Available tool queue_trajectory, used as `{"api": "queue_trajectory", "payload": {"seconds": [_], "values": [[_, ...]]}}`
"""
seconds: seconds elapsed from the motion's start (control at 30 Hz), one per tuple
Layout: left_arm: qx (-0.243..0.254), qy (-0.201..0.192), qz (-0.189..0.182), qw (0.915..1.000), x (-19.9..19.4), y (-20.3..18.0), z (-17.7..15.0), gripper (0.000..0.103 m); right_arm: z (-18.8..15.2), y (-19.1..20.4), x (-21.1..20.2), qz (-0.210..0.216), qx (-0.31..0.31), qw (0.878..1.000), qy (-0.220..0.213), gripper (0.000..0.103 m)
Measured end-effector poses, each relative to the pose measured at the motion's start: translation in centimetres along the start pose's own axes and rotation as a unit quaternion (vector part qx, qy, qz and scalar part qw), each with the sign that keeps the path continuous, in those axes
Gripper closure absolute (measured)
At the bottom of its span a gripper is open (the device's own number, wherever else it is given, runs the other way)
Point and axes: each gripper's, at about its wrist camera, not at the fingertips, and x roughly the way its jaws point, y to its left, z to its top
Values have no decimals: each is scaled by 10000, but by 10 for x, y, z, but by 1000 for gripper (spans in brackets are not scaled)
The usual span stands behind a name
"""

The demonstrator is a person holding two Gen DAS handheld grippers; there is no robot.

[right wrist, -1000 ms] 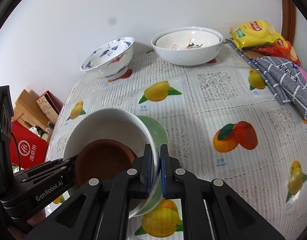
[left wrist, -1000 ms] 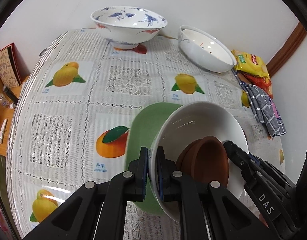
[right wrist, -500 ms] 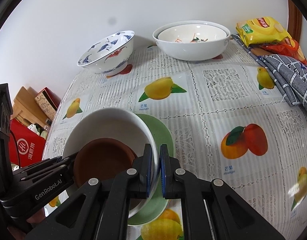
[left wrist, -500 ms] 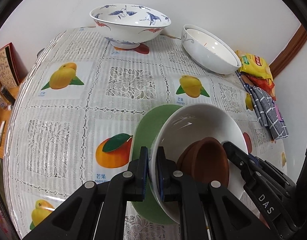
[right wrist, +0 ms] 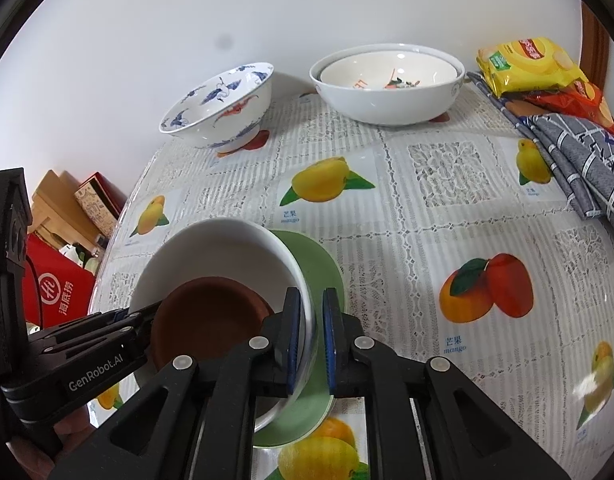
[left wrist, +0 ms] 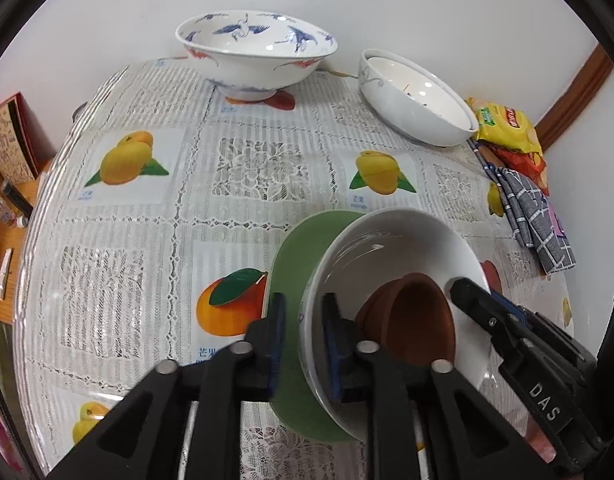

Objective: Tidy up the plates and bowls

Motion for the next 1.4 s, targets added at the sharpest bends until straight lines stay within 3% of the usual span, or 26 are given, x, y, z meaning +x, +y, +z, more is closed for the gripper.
{"api": "queue_trajectory", "payload": {"seconds": [0.43,0.5,0.57,0.6,0.83,0.9,1.0,1.03,1.07,1.17,1.27,1.4], "values": [[-43,-373,68,9993,-63,-7,-28,72,-17,0,-62,9,-24,9995,-304,89],[-45,-470,12,9989,-78,-13,-38,71,-26,1,-83,-88,-47,9989,-455,80],[-25,-572,-47,9983,-91,-20,-48,68,-37,1,-106,-306,-53,9975,-632,56],[15,-662,-89,9978,-102,-27,-55,65,-41,-1,-116,-418,-53,9967,-698,52],[343,-1221,-178,9918,-153,-72,-101,50,-81,-21,-187,-966,115,9905,-974,50],[473,-1323,-204,9899,-164,-87,-116,39,-93,-28,-203,-1123,140,9886,-997,50],[618,-1435,-235,9874,-178,-104,-137,37,-113,-40,-225,-1341,269,9851,-1040,50],[631,-1487,-199,9867,-183,-108,-144,37,-120,-42,-231,-1384,292,9840,-1087,46],[643,-1535,-167,9859,-187,-112,-151,35,-126,-44,-238,-1418,315,9829,-1134,34],[694,-1686,-143,9831,-199,-119,-169,21,-145,-47,-263,-1442,369,9789,-1402,18],[794,-1776,-34,9809,-209,-127,-187,13,-162,-47,-283,-1501,347,9750,-1604,9],[859,-1877,140,9784,-221,-134,-204,10,-182,-45,-303,-1618,248,9720,-1686,6]]}}
